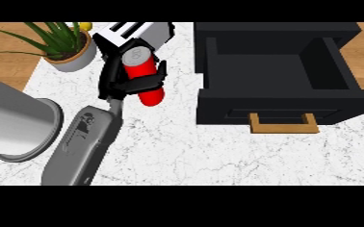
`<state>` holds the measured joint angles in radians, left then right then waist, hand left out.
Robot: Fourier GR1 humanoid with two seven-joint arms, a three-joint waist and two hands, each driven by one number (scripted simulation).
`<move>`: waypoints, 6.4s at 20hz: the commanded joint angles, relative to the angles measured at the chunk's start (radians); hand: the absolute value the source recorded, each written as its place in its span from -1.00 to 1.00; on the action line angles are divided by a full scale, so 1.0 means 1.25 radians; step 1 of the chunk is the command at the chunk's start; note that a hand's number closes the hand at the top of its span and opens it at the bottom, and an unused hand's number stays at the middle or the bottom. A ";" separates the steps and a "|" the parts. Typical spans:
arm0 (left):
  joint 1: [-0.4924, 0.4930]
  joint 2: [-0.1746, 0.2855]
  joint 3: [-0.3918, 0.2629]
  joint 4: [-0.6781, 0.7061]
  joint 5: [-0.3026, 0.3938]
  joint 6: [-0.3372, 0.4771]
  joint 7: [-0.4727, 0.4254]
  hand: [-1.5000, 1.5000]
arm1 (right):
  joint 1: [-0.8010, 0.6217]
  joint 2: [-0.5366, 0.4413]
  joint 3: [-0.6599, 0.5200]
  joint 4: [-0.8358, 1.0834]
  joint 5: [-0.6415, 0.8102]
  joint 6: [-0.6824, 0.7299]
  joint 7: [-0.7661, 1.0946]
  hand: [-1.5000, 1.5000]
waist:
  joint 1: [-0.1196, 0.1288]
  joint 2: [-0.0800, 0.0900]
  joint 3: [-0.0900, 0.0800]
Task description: Pick up the can, place it into the drawer and close the drawer
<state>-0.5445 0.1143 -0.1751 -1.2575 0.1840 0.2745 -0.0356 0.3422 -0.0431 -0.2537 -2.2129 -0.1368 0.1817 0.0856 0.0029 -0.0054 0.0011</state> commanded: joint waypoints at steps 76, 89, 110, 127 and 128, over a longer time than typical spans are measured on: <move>-0.689 -0.091 -0.362 0.718 0.300 0.396 -0.028 -1.00 | -0.204 -0.032 0.004 0.061 0.039 0.007 0.050 -1.00 | -0.112 0.030 0.001; -0.684 -0.091 -0.355 0.665 0.390 0.434 -0.051 -1.00 | -0.254 -0.132 0.040 0.008 0.235 0.025 -0.002 -1.00 | -0.097 0.030 0.000; -0.771 -0.082 -0.335 0.647 0.394 0.459 0.005 -1.00 | -0.325 -0.191 0.267 0.262 0.843 -0.107 -0.079 -1.00 | -0.003 0.005 0.000; -0.602 0.122 -0.370 0.345 0.305 0.448 0.159 -1.00 | -0.555 -0.090 0.223 0.787 0.990 -0.401 -0.139 -1.00 | 0.031 0.002 0.000; -0.564 0.143 -0.363 0.328 0.314 0.424 0.153 -1.00 | -0.541 -0.087 0.225 0.798 0.996 -0.411 -0.140 -1.00 | 0.031 0.002 -0.001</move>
<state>-1.3136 0.2389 -0.6271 -0.7744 0.5892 0.8173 0.1301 -0.2985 -0.1775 0.0307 -1.3597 1.0812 -0.2896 -0.0874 0.0362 -0.0178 -0.0156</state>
